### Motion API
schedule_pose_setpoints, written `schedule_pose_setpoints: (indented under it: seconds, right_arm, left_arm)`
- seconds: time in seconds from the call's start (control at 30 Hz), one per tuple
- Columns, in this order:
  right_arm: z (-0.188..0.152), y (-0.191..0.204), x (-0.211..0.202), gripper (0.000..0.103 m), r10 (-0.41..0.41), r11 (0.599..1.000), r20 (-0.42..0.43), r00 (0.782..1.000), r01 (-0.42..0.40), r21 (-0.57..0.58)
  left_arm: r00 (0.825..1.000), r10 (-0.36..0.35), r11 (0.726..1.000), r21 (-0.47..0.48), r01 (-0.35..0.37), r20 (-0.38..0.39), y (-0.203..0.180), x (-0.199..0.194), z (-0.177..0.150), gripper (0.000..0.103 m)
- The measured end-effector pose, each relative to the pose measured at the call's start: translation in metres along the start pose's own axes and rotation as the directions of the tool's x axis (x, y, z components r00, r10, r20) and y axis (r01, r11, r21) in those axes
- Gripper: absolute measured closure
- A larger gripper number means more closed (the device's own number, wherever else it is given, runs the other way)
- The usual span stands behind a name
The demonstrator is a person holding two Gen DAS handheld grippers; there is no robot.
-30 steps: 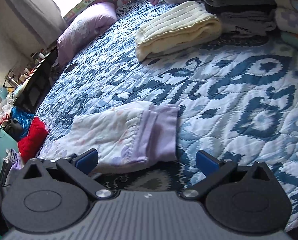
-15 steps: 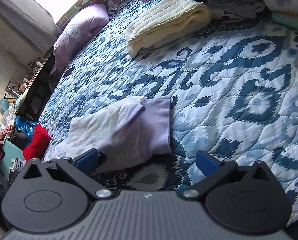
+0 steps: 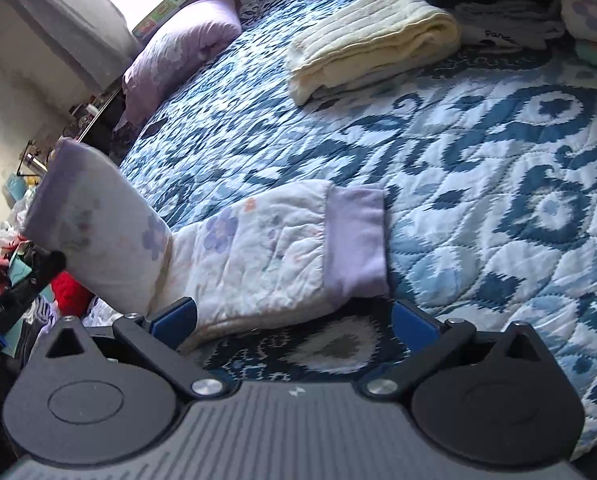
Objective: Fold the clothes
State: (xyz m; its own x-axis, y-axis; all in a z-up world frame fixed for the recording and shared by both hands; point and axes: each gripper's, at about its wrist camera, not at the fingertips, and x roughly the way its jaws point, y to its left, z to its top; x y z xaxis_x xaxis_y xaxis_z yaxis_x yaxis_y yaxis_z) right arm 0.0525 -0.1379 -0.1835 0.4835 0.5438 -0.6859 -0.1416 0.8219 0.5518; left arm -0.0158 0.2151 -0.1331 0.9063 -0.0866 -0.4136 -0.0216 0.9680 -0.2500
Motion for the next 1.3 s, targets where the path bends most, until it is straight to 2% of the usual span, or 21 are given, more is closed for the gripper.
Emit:
schedule_pose_setpoints:
  seconds: [0.13, 0.4, 0.77, 0.9, 0.97, 1.03, 1.1, 1.17, 1.23, 1.3]
  right_arm:
    - [-0.003, 0.008, 0.003, 0.000, -0.003, 1.000, -0.011, 1.000, 0.002, -0.016]
    - [-0.006, 0.018, 0.012, 0.000, -0.001, 0.999, -0.035, 0.999, -0.001, -0.050]
    - [-0.006, 0.017, 0.032, 0.000, -0.028, 0.998, -0.043, 0.999, 0.025, -0.060]
    - [-0.005, 0.016, 0.041, 0.000, -0.043, 0.997, -0.053, 0.998, 0.039, -0.068]
    - [-0.002, 0.014, 0.045, 0.000, -0.050, 0.997, -0.046, 0.998, 0.047, -0.065]
    - [0.004, 0.013, 0.047, 0.000, -0.055, 0.996, -0.029, 0.998, 0.052, -0.072]
    - [0.010, 0.011, 0.050, 0.000, -0.059, 0.995, -0.011, 0.998, 0.058, -0.079]
    - [0.016, 0.009, 0.052, 0.000, -0.064, 0.994, 0.006, 0.998, 0.064, -0.086]
    - [0.022, 0.007, 0.055, 0.001, -0.068, 0.993, 0.024, 0.997, 0.070, -0.093]
    - [0.028, 0.005, 0.058, 0.004, -0.072, 0.992, 0.040, 0.997, 0.076, -0.099]
  left_arm:
    - [0.999, 0.028, 0.994, -0.111, -0.026, 0.020, 0.041, -0.008, -0.002, 0.098]
    - [0.992, 0.128, 0.961, -0.248, -0.125, -0.001, 0.096, -0.010, -0.019, 0.098]
    - [0.977, 0.206, 0.890, -0.404, -0.214, -0.064, 0.158, -0.005, -0.045, 0.099]
    - [0.956, 0.269, 0.858, -0.424, -0.292, -0.115, 0.171, -0.006, -0.050, 0.100]
    - [0.949, 0.298, 0.865, -0.389, -0.316, -0.108, 0.167, -0.008, -0.047, 0.100]
    - [0.954, 0.287, 0.892, -0.339, -0.299, -0.085, 0.156, -0.008, -0.040, 0.100]
    - [0.955, 0.274, 0.910, -0.291, -0.295, -0.109, 0.146, 0.003, -0.041, 0.095]
    - [0.954, 0.263, 0.925, -0.242, -0.291, -0.142, 0.137, 0.017, -0.044, 0.075]
    - [0.952, 0.253, 0.939, -0.194, -0.285, -0.175, 0.127, 0.030, -0.047, 0.062]
    - [0.947, 0.244, 0.950, -0.145, -0.277, -0.208, 0.118, 0.043, -0.050, 0.060]
